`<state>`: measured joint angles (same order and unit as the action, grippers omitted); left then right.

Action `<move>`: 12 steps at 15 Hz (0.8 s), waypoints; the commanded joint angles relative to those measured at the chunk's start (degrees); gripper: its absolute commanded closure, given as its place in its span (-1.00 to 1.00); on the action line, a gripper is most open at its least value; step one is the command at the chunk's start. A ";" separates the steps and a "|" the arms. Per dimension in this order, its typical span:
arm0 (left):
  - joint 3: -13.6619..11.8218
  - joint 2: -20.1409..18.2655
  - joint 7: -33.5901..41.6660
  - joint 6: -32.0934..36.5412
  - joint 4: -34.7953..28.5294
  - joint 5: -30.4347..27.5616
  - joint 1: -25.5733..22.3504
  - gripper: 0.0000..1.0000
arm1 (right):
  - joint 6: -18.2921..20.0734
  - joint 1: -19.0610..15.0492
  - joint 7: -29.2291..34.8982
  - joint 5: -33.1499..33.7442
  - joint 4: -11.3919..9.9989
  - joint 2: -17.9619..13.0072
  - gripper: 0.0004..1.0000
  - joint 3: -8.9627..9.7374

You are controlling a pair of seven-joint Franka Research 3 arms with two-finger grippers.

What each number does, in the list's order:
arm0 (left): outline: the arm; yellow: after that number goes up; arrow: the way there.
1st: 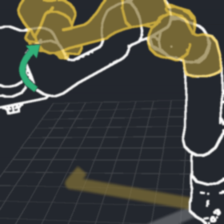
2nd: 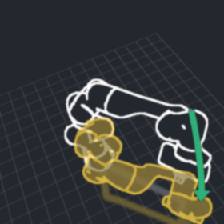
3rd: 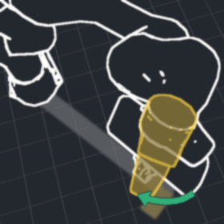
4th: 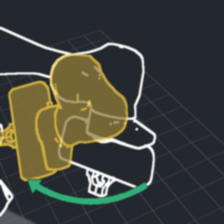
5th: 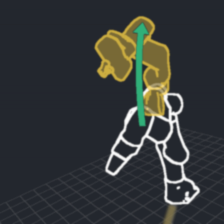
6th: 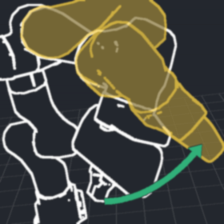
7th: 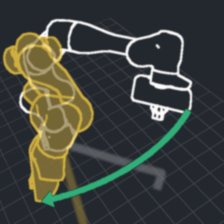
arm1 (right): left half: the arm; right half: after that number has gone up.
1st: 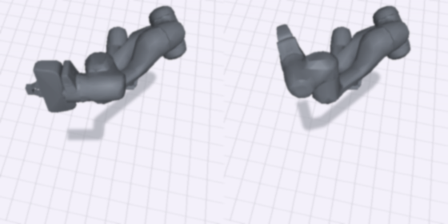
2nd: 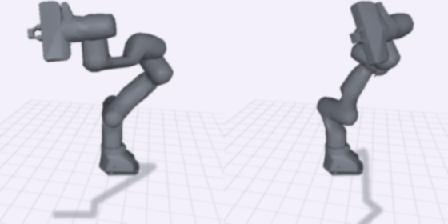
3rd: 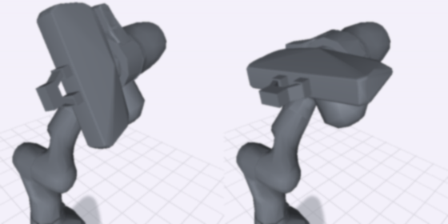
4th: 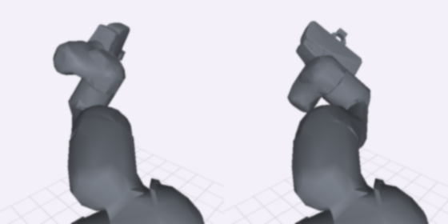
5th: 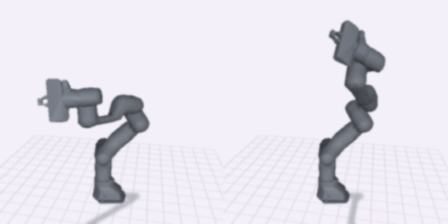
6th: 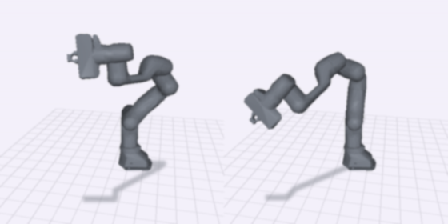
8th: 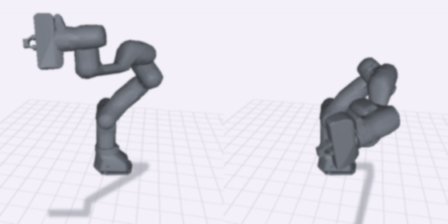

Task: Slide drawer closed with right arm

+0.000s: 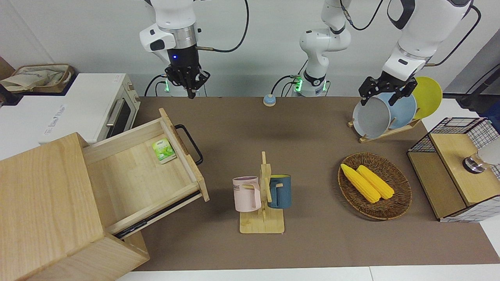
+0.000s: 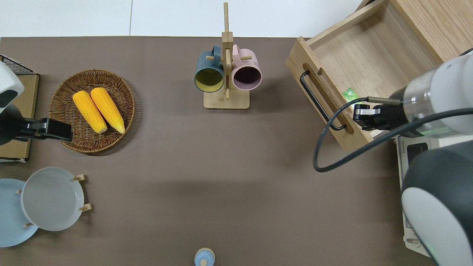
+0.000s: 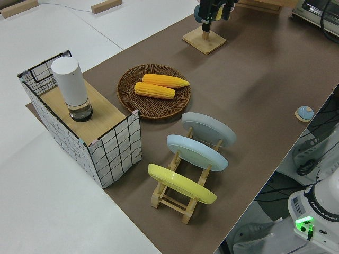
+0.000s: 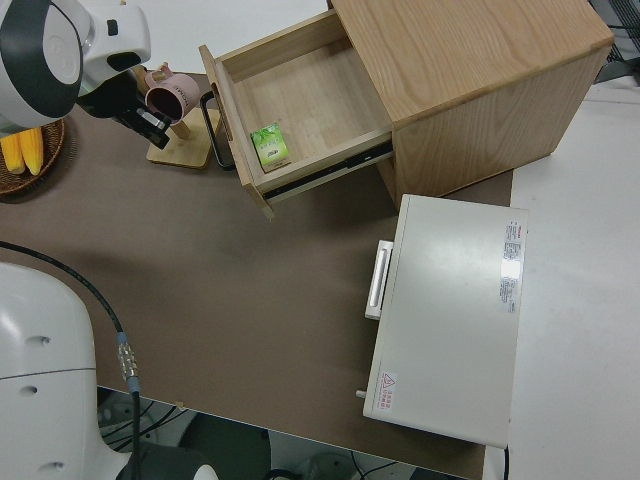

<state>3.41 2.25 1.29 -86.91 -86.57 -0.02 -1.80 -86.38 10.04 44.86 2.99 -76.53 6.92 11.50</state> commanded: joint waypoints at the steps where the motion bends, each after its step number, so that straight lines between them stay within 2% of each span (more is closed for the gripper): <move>1: 0.37 0.65 0.55 1.13 1.49 0.98 -0.22 -0.99 | -3.44 3.39 13.38 0.17 0.15 2.91 1.00 -0.16; 3: 0.37 0.65 0.55 1.13 1.49 0.98 -0.22 -0.99 | -5.20 4.45 21.02 -0.09 -0.11 4.49 1.00 -0.16; 6: 0.37 0.65 0.55 1.13 1.40 0.98 -0.22 -0.99 | -5.12 4.98 28.86 -0.18 -0.64 6.43 1.00 -0.16; 7: 0.37 0.65 0.55 1.13 1.40 0.98 -0.22 -0.99 | -5.12 4.98 31.15 -0.18 -1.68 6.61 1.00 -0.16; 12: 0.37 0.65 0.55 1.13 1.49 0.98 -0.22 -0.99 | -6.34 4.72 37.05 -0.18 -4.67 8.28 1.00 -0.25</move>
<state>3.41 2.25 1.29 -86.91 -86.57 -0.02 -1.80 -90.47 14.89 77.68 2.98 -78.96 14.93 11.42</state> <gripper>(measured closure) 0.004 0.991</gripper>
